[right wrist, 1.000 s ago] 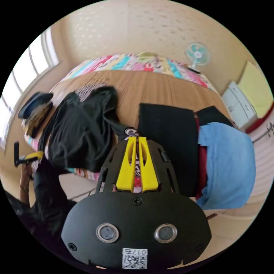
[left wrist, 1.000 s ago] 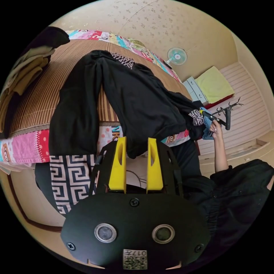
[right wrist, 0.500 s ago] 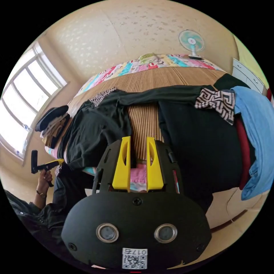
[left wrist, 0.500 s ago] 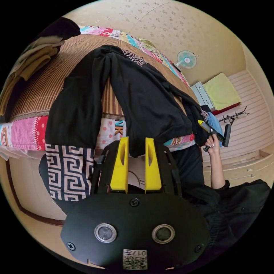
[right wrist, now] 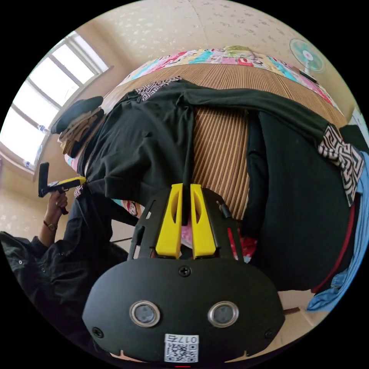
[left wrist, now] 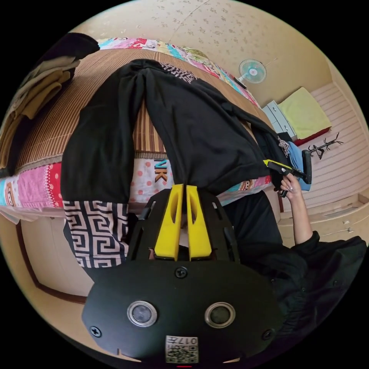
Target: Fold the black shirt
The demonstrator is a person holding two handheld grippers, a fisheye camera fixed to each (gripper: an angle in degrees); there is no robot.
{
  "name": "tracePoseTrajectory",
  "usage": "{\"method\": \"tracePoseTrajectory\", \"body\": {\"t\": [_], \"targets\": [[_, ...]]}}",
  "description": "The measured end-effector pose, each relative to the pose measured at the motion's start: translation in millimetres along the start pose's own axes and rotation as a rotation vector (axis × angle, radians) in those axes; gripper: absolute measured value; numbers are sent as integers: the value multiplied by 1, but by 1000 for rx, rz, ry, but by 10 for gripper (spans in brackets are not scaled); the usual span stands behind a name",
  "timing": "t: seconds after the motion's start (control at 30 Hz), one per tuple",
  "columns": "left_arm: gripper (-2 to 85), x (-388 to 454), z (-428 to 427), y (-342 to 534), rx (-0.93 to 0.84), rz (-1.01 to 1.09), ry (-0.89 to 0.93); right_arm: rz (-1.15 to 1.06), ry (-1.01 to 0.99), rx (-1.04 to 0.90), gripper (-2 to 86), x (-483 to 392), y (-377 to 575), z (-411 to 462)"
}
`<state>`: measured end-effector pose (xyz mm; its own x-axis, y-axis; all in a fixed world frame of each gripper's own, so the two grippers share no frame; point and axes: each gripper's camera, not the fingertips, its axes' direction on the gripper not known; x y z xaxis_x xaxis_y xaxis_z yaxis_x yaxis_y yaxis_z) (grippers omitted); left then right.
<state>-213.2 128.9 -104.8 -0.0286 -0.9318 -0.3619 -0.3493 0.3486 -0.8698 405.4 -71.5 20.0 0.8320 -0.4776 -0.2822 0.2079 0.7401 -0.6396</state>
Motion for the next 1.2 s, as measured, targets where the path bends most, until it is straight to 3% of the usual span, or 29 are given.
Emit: {"method": "tracePoseTrajectory", "body": {"t": [0.2,0.37,0.5,0.67,0.8,1.0,1.2], "targets": [[-7,-9,-58,23,62,96,82,-148,-5,-11,31,-20,33,-30],[-7,-20,-67,44,-57,74,116,-115,-41,-11,28,-32,76,-32],[-6,-24,-41,56,-183,22,1,-97,-67,-107,28,-38,103,0],[-5,-34,-29,54,-198,-81,38,-148,-179,-289,30,-46,113,41],[0,-57,-70,47,-76,-211,9,-229,-44,-390,27,-67,111,51],[50,-50,-119,28,143,-197,-68,-191,10,-224,21,-78,86,16],[74,-103,-104,43,165,-349,-31,-145,2,-151,12,-94,79,14]]}}
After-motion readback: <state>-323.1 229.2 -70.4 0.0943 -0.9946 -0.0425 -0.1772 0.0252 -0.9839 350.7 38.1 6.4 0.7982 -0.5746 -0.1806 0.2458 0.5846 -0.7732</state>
